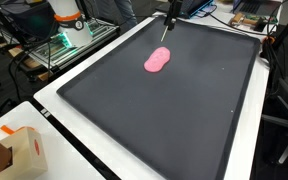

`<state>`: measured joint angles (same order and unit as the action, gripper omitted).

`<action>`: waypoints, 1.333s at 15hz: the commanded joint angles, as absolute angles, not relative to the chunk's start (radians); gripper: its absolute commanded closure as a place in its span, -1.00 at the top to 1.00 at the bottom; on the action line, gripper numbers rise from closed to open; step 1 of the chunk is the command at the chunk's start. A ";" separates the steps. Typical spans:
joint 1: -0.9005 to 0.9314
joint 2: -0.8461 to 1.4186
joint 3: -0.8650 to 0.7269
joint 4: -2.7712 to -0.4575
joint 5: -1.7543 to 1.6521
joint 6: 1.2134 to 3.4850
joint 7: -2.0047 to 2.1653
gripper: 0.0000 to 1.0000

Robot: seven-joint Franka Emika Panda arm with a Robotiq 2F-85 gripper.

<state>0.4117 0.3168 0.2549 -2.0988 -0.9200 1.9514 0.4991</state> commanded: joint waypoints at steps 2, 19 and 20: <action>0.446 0.384 0.254 -2.051 -0.969 1.877 0.562 -0.88; 0.403 0.430 0.244 -2.003 -0.921 1.876 0.523 -0.88; 0.399 0.428 0.243 -2.004 -0.919 1.880 0.517 -0.88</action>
<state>0.4165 0.4282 0.2447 -2.0061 -0.9425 1.8638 0.5504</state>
